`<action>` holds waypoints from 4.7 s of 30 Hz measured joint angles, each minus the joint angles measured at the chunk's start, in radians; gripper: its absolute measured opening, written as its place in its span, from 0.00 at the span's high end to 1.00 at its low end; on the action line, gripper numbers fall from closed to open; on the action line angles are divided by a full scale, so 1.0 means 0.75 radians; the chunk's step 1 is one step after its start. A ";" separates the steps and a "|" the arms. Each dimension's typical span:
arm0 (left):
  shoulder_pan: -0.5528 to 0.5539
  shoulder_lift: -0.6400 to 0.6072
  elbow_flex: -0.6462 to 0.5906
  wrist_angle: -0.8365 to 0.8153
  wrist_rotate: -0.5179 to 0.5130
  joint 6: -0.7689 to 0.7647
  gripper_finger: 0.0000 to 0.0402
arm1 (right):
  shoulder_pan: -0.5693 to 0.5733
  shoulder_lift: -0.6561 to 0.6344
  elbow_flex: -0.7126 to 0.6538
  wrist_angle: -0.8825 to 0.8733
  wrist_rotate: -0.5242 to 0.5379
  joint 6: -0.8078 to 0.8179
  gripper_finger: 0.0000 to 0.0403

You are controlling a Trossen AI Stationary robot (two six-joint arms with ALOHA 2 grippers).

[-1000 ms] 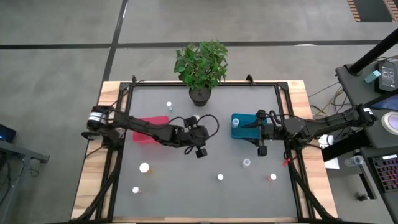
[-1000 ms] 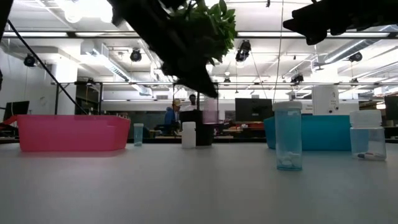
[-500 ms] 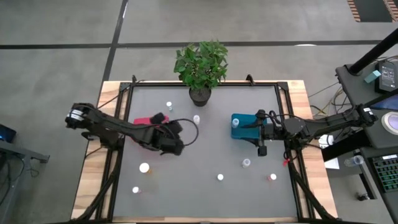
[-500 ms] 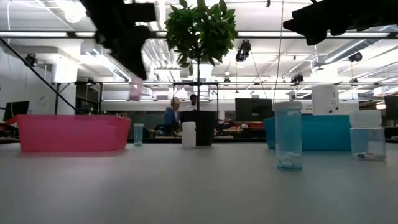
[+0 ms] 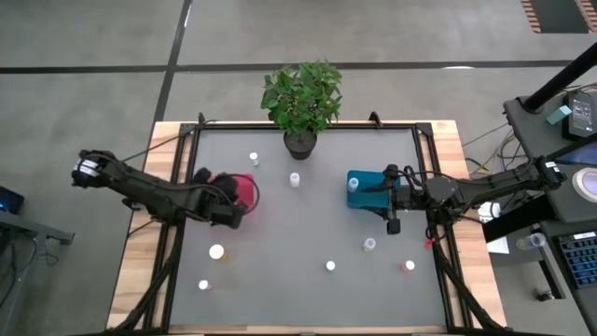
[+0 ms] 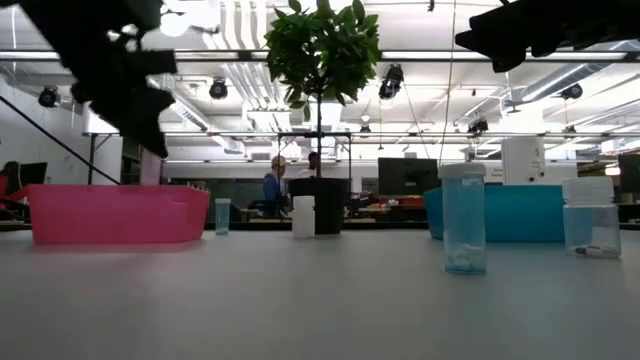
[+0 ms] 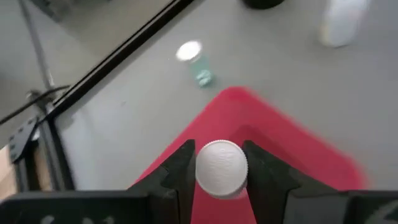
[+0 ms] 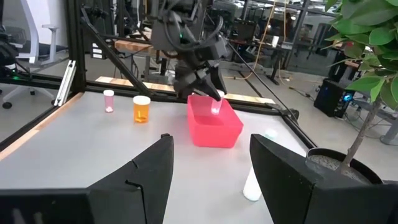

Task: Pick and place medicine bottles into bin by pill shape (circle, oval)
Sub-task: Put the top pink tablet bottle into the red bin, then put the bottom blue tablet bottle into the red bin

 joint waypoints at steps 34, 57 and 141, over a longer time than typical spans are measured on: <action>0.021 0.155 -0.233 0.154 -0.050 -0.236 0.76 | 0.000 0.000 0.000 -0.001 0.000 0.000 0.50; 0.020 0.150 -0.169 0.098 0.055 -0.162 0.58 | 0.000 0.001 0.000 -0.005 0.000 0.000 0.50; -0.090 0.545 0.505 2.901 -0.228 1.333 0.58 | 0.000 0.009 0.000 -0.011 0.107 0.021 0.50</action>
